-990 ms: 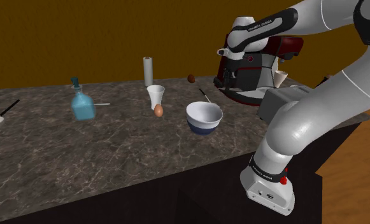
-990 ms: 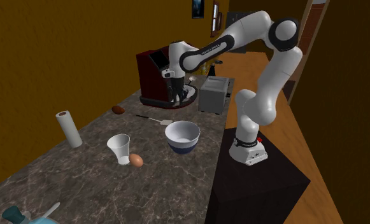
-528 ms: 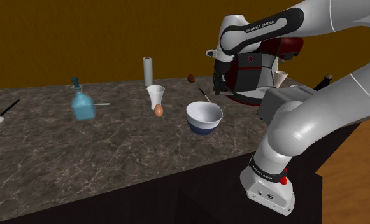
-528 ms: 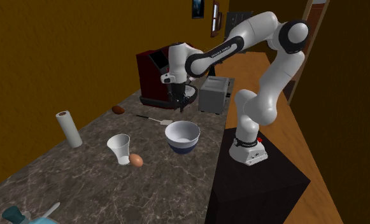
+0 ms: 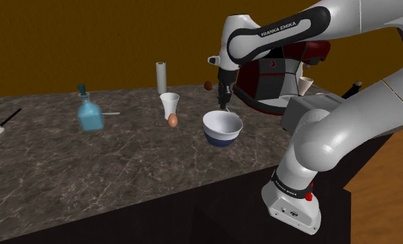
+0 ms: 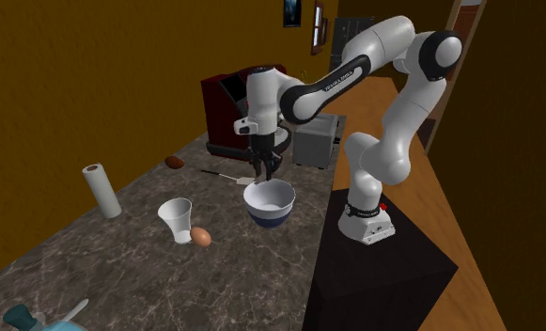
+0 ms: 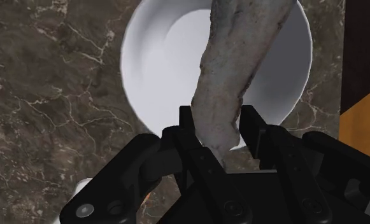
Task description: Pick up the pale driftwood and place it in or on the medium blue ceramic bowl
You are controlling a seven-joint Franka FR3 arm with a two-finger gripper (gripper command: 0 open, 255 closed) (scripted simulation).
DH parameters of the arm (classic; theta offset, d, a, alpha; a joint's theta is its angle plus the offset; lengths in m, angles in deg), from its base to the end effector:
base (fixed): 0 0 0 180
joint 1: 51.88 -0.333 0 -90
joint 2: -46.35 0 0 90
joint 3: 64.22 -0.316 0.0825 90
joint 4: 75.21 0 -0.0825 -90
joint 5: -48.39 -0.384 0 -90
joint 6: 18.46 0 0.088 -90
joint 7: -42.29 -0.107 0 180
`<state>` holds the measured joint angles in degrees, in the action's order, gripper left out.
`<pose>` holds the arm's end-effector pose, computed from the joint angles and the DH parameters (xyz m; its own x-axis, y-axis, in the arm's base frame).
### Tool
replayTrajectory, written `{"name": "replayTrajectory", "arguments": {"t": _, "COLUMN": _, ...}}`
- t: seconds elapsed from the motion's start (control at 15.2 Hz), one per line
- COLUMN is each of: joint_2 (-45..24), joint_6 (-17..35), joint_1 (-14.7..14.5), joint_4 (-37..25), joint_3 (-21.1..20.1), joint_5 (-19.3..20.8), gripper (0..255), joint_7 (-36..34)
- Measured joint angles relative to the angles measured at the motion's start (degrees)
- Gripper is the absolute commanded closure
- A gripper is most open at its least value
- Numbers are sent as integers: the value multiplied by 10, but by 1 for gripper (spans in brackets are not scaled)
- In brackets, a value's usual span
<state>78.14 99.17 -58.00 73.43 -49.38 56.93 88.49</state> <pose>0.3699 -0.0644 0.4323 0.7243 0.6895 0.0046 0.6895 -0.7243 0.0002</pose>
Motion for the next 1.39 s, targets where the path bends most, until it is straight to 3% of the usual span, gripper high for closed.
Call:
{"name": "replayTrajectory", "arguments": {"t": 0.92, "joint_2": -52, "joint_6": 122, "joint_1": -3, "joint_4": 71, "joint_3": 8, "joint_5": 3, "gripper": 255, "joint_7": -7}}
{"name": "replayTrajectory", "arguments": {"t": 0.99, "joint_2": -52, "joint_6": 122, "joint_1": -3, "joint_4": 71, "joint_3": 8, "joint_5": 3, "gripper": 0, "joint_7": -7}}
{"name": "replayTrajectory", "arguments": {"t": 1.12, "joint_2": -66, "joint_6": 122, "joint_1": 4, "joint_4": 65, "joint_3": 6, "joint_5": 3, "gripper": 0, "joint_7": -27}}
{"name": "replayTrajectory", "arguments": {"t": 1.39, "joint_2": -134, "joint_6": 122, "joint_1": 48, "joint_4": 51, "joint_3": -11, "joint_5": 6, "gripper": 0, "joint_7": -179}}
